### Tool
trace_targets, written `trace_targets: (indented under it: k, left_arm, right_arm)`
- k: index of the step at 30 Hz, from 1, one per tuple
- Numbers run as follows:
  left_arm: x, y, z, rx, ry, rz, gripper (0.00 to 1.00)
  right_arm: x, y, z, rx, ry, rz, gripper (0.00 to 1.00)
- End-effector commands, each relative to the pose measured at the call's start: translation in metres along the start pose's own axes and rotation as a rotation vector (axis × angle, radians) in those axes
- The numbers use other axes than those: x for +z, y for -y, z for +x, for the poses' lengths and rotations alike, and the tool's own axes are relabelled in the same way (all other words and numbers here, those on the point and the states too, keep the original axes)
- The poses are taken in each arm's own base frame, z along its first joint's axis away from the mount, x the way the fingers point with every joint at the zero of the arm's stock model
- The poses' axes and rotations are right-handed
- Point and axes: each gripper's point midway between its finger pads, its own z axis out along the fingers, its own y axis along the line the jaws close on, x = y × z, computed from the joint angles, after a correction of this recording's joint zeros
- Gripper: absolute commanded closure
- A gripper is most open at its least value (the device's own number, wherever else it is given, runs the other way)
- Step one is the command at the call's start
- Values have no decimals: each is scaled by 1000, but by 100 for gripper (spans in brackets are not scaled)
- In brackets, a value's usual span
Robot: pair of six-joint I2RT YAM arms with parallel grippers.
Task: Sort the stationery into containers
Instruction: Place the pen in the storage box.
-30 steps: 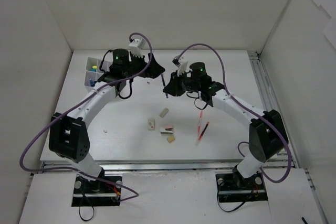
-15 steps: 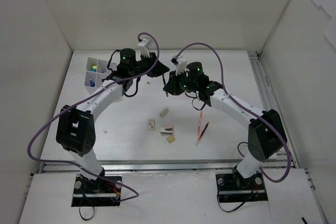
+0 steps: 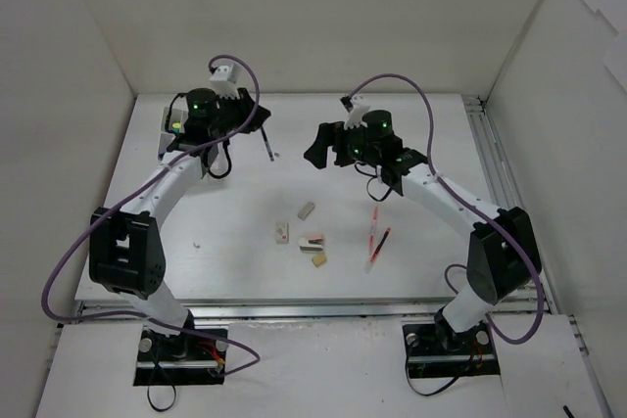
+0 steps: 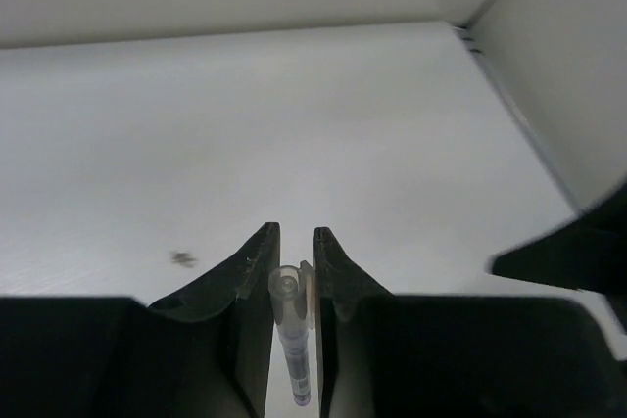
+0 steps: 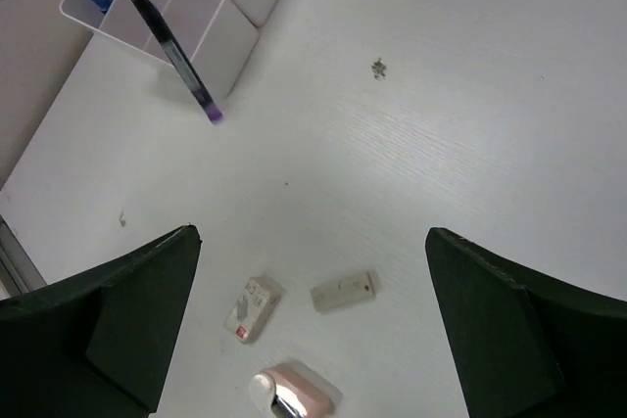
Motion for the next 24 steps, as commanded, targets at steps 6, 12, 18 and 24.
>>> trace_targets:
  k: [6, 12, 18, 24]
  left_arm:
    - [-53, -135, -118, 299, 338, -550, 100]
    - [-52, -193, -153, 352, 434, -663, 100]
    - [-50, -239, -155, 382, 454, -760, 100]
    - [-46, -259, -142, 406, 433, -811, 100]
  right_arm:
    - [-66, 22, -19, -52, 129, 142, 2]
    - [-93, 53, -8, -110, 103, 327, 2]
    - [-107, 73, 4, -116, 89, 417, 2]
    - [-110, 81, 16, -108, 56, 440, 2]
